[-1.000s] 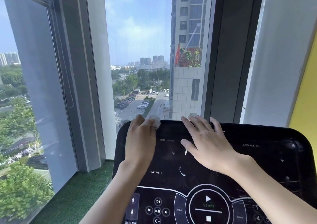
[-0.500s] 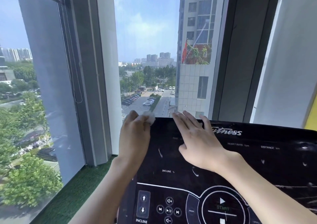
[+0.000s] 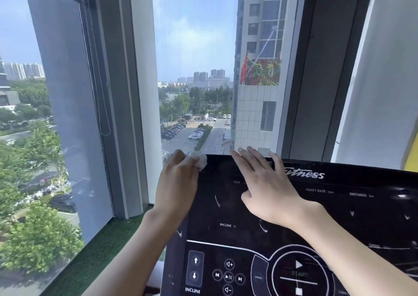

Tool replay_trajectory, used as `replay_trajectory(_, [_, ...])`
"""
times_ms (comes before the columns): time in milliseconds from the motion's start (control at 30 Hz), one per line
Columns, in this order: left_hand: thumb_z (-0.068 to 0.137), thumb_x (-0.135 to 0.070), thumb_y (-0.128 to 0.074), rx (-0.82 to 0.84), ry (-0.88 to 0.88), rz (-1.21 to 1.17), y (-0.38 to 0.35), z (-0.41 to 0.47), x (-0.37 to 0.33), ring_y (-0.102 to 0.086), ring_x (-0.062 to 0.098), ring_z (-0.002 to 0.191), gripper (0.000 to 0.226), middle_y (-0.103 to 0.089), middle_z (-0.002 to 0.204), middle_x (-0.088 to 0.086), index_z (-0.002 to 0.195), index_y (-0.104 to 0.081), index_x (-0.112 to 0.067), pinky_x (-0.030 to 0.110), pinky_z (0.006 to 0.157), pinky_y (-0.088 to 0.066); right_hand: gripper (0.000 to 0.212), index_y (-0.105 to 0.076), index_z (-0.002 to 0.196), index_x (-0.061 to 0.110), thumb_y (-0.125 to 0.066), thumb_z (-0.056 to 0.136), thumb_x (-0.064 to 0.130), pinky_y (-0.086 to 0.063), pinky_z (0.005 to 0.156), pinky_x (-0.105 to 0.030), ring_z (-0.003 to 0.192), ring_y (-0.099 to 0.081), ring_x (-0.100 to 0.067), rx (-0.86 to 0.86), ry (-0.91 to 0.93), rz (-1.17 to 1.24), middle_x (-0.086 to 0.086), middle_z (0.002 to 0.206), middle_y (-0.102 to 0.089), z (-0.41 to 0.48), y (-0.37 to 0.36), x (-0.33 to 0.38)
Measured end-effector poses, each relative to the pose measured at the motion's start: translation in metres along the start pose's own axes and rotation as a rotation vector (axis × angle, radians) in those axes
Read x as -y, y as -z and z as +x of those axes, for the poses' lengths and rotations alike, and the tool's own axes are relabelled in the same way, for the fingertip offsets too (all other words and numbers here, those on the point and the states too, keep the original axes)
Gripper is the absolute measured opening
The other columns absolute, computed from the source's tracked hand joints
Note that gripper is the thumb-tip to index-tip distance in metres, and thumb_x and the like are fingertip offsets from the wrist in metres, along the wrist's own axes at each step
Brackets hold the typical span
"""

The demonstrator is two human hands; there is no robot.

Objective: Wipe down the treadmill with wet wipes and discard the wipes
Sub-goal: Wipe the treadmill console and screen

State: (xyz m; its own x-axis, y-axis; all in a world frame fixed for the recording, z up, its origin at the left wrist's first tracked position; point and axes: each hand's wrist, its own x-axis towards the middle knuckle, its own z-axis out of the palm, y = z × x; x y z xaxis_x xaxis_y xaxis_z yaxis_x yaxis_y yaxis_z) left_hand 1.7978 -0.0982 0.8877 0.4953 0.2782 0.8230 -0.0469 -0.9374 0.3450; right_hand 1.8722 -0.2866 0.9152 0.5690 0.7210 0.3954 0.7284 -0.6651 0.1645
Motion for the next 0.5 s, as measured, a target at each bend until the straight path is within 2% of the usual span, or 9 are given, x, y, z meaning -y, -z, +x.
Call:
replay_trajectory(67, [0.089, 0.003, -0.061, -0.002, 0.043, -0.011, 0.002, 0.003, 0.000, -0.054, 0.027, 0.075, 0.022, -0.048, 0.084, 0.000, 0.096, -0.074, -0.012, 0.038, 0.069, -0.047, 0.083, 0.007, 0.157, 0.026, -0.046, 0.094, 0.027, 0.002, 0.121, -0.053, 0.153, 0.008, -0.019, 0.002, -0.005, -0.016, 0.001, 0.166, -0.003, 0.000, 0.000, 0.000])
replay_trajectory(133, [0.091, -0.003, -0.061, 0.081, 0.082, -0.075, 0.002, -0.003, -0.007, -0.055, 0.019, 0.075, 0.023, -0.051, 0.084, -0.005, 0.098, -0.076, -0.020, 0.031, 0.069, -0.043, 0.075, 0.000, 0.158, 0.026, -0.044, 0.098, 0.032, 0.003, 0.121, -0.054, 0.154, 0.003, -0.020, -0.034, -0.008, -0.002, -0.001, 0.166, -0.009, 0.001, 0.000, 0.005])
replay_trajectory(200, [0.090, -0.006, -0.066, 0.093, 0.191, -0.267, 0.006, -0.005, -0.010, -0.059, 0.006, 0.073, 0.025, -0.060, 0.083, -0.011, 0.094, -0.076, -0.029, 0.022, 0.068, -0.043, 0.064, -0.018, 0.156, 0.026, -0.047, 0.100, 0.038, -0.004, 0.122, -0.049, 0.152, -0.013, -0.019, -0.158, 0.033, 0.088, 0.000, 0.161, -0.025, 0.003, -0.002, 0.016])
replay_trajectory(233, [0.088, -0.005, -0.068, 0.078, 0.265, -0.415, 0.010, -0.004, -0.011, -0.063, 0.003, 0.073, 0.027, -0.067, 0.081, -0.011, 0.090, -0.074, -0.032, 0.020, 0.069, -0.046, 0.060, -0.030, 0.153, 0.025, -0.052, 0.099, 0.038, -0.013, 0.121, -0.043, 0.147, -0.025, -0.017, -0.236, 0.082, 0.203, 0.003, 0.156, -0.035, 0.005, -0.005, 0.024])
replay_trajectory(300, [0.086, -0.002, -0.071, 0.073, 0.355, -0.695, 0.018, 0.000, -0.012, -0.071, 0.011, 0.075, 0.020, -0.074, 0.080, -0.003, 0.089, -0.074, -0.022, 0.028, 0.071, -0.055, 0.051, -0.048, 0.143, 0.019, -0.064, 0.096, 0.027, -0.034, 0.112, -0.029, 0.129, -0.046, -0.010, -0.324, 0.158, 0.555, 0.006, 0.141, -0.049, 0.010, -0.009, 0.041])
replay_trajectory(367, [0.085, 0.000, -0.071, 0.089, 0.362, -0.818, 0.027, 0.001, -0.011, -0.071, 0.016, 0.075, 0.012, -0.076, 0.080, 0.004, 0.089, -0.074, -0.011, 0.032, 0.070, -0.055, 0.042, -0.059, 0.134, 0.011, -0.069, 0.093, 0.013, -0.045, 0.099, -0.018, 0.112, -0.056, -0.003, -0.402, 0.191, 0.765, 0.003, 0.129, -0.058, 0.017, -0.013, 0.055])
replay_trajectory(500, [0.090, -0.004, -0.066, 0.192, 0.388, -0.936, 0.038, 0.001, 0.013, -0.064, 0.021, 0.083, 0.020, -0.073, 0.090, 0.018, 0.090, -0.079, -0.019, 0.039, 0.078, -0.049, 0.022, -0.072, 0.113, 0.008, -0.070, 0.091, 0.008, -0.046, 0.088, -0.012, 0.097, -0.062, -0.005, -0.545, 0.189, 0.756, -0.001, 0.109, -0.065, 0.037, -0.016, 0.067])
